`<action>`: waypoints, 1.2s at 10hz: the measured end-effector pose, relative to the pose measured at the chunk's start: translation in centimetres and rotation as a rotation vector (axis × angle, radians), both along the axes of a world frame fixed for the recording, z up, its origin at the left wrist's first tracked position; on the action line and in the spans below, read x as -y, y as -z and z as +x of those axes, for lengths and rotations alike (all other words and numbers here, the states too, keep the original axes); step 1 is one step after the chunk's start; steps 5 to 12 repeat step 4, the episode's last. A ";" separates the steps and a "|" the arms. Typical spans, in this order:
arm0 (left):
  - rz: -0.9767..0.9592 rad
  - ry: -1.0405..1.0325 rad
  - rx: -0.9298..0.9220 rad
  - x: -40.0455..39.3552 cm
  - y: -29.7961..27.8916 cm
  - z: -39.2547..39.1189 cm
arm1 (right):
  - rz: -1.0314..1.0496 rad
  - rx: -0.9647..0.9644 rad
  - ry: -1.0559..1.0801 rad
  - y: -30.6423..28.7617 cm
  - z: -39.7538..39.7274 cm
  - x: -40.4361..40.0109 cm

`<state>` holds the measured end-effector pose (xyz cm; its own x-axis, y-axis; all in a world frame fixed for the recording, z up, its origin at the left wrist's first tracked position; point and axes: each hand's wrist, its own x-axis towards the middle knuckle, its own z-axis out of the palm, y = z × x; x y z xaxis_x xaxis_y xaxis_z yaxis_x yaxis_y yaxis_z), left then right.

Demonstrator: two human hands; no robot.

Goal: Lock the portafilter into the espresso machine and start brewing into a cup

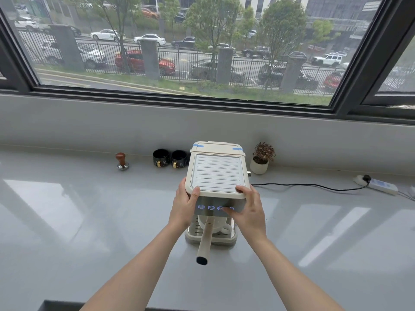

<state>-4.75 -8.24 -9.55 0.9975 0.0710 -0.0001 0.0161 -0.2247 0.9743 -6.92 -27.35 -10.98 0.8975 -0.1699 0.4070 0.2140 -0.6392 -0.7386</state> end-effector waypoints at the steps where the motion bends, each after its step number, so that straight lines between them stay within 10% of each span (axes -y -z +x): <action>1: 0.013 0.007 -0.005 -0.1 0.0 0.0 | -0.029 -0.012 0.001 -0.3 0.2 0.6; 3: 0.020 0.006 -0.011 -0.2 0.2 0.1 | -0.231 0.176 -0.004 -4.5 -0.7 1.0; 4: 0.023 -0.007 -0.001 -0.2 0.2 0.2 | 0.022 0.466 -0.069 -12.2 -2.6 -0.6; 12: 0.023 -0.007 -0.001 -0.2 0.2 0.2 | 0.022 0.466 -0.069 -12.2 -2.6 -0.6</action>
